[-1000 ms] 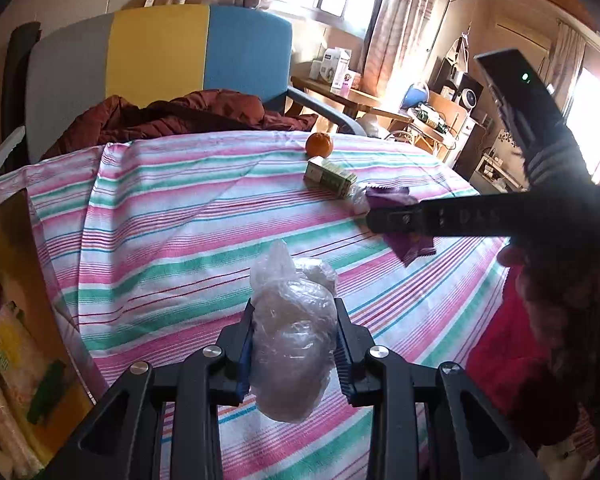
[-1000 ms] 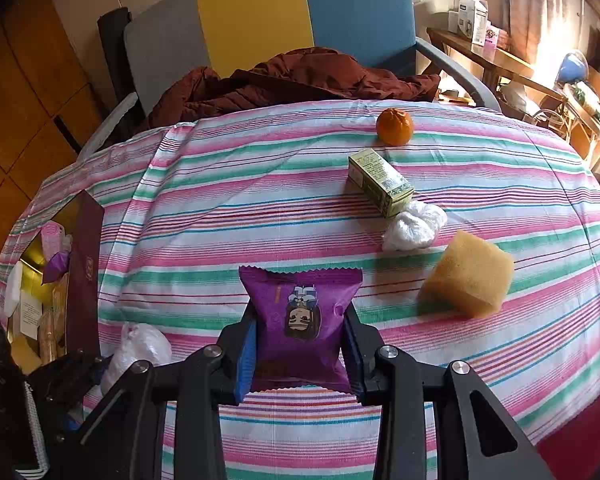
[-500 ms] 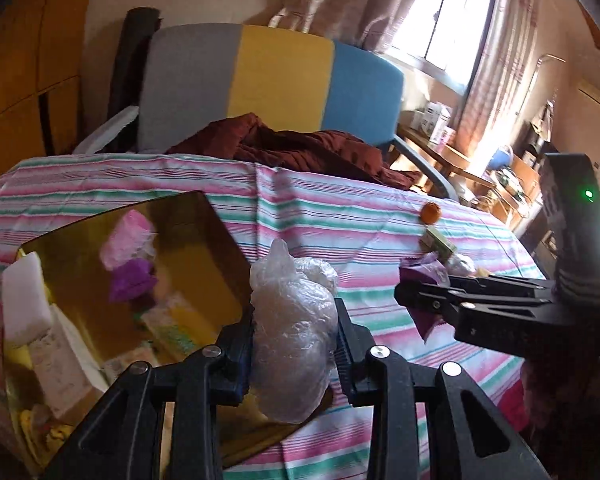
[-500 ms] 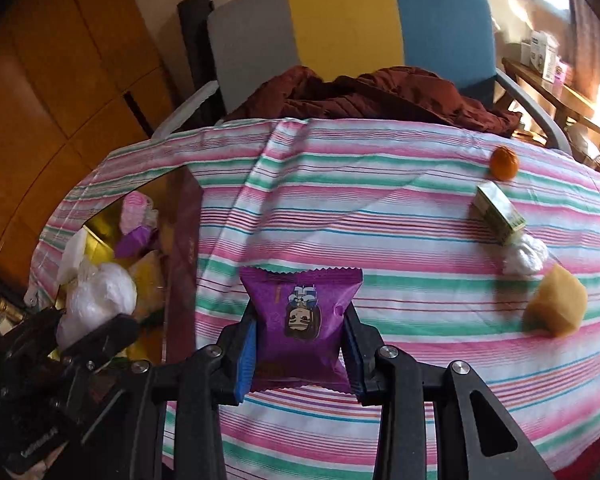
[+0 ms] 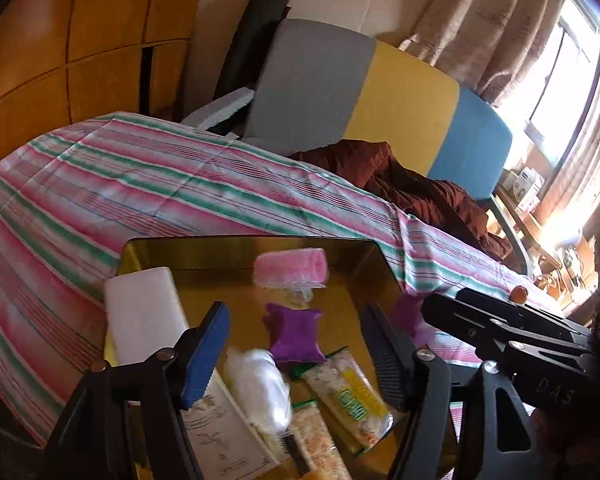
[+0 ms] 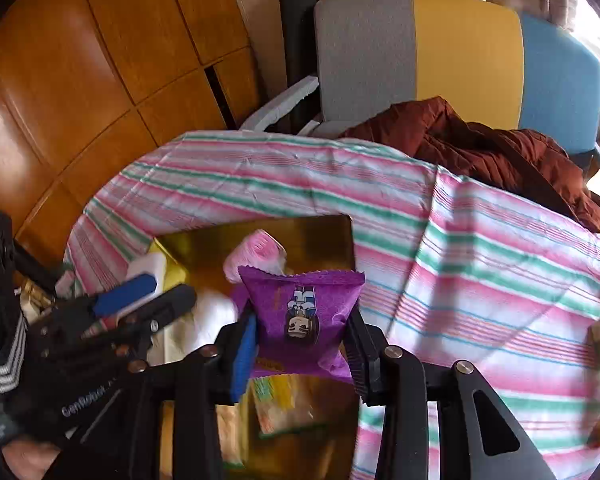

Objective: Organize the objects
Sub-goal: 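Carry the white bag and candy packet into the gold tray and release both, then withdraw both grippers from the tray toward the orange, green box and sponge, then grasp the white plastic bag ball with the left gripper, then hold the white bag with the left gripper while the right grasps the orange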

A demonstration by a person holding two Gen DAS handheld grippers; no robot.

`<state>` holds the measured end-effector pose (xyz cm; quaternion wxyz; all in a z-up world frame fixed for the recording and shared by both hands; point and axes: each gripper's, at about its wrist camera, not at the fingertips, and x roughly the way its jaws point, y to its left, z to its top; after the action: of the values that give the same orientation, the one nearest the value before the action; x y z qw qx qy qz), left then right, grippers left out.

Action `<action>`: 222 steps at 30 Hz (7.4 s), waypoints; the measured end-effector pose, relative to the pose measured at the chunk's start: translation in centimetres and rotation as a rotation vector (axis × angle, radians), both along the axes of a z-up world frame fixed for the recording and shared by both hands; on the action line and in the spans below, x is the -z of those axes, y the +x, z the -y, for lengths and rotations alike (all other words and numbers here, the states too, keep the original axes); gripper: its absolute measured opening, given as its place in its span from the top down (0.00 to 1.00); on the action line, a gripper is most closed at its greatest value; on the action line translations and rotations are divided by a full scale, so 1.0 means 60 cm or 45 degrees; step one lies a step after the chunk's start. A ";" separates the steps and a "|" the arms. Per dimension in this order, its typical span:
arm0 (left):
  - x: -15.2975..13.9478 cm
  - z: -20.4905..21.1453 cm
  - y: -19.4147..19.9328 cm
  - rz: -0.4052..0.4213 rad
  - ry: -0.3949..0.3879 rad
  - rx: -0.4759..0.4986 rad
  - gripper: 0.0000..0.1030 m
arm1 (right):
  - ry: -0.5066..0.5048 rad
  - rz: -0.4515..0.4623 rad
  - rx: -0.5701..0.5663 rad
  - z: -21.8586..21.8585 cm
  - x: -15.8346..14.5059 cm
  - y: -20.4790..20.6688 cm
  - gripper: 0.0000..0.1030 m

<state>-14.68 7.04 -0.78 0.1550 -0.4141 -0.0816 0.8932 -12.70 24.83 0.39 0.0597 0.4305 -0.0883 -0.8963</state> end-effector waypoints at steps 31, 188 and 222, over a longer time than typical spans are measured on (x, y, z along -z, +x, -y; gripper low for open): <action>-0.007 0.011 0.166 -0.154 -0.216 -0.041 0.33 | 0.238 -0.056 0.108 0.037 0.030 0.159 0.00; 0.182 -0.528 0.143 0.141 0.161 0.774 0.65 | -0.011 0.339 0.537 -0.640 0.087 0.069 0.02; 0.139 -0.448 0.184 0.099 0.036 0.743 0.67 | 0.075 0.231 0.698 -0.505 0.055 0.242 0.52</action>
<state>-3.61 33.94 -9.11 0.4080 -0.4516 0.0227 0.7931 1.81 55.14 -2.89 -0.2052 0.4706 -0.1803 -0.8390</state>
